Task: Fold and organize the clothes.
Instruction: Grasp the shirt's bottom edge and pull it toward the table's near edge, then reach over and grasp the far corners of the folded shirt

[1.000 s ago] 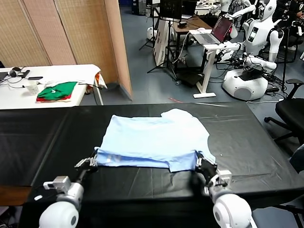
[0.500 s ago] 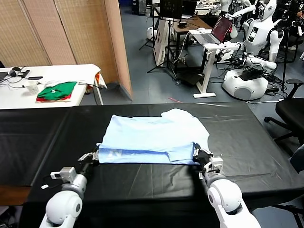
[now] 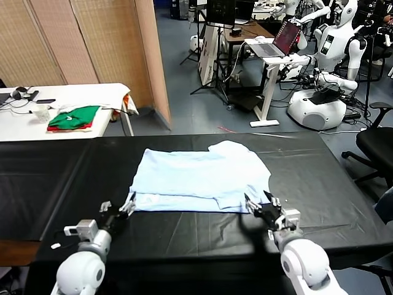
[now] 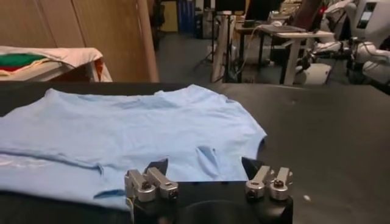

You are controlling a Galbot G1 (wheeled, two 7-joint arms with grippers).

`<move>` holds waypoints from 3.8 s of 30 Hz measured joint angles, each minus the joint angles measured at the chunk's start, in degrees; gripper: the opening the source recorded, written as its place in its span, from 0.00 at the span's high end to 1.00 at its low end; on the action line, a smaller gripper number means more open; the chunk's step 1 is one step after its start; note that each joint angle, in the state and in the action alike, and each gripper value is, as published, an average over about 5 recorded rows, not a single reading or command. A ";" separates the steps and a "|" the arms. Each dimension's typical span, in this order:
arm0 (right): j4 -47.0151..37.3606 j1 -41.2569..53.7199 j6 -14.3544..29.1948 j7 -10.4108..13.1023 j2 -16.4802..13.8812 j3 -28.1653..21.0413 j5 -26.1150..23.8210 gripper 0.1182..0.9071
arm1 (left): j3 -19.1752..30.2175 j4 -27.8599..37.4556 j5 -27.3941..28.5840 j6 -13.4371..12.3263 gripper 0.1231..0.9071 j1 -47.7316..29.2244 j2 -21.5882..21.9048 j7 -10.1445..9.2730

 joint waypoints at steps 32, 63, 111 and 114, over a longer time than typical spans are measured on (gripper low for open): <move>-1.99 -2.42 1.31 1.54 2.07 1.48 1.31 0.97 | -0.31 2.85 -0.68 -0.35 0.79 0.70 -0.39 0.88; 14.29 -12.65 -13.92 3.96 -3.15 0.70 3.08 0.40 | -7.90 -13.30 6.94 3.47 0.90 19.88 0.37 -3.18; -37.12 49.01 -13.92 7.18 4.05 -24.02 7.73 0.00 | 12.38 21.88 -20.20 13.51 0.00 -32.72 17.10 -4.52; -38.79 49.55 -13.92 7.03 4.91 -24.10 7.14 0.00 | 13.31 23.77 -20.01 13.30 0.00 -34.00 17.00 -3.89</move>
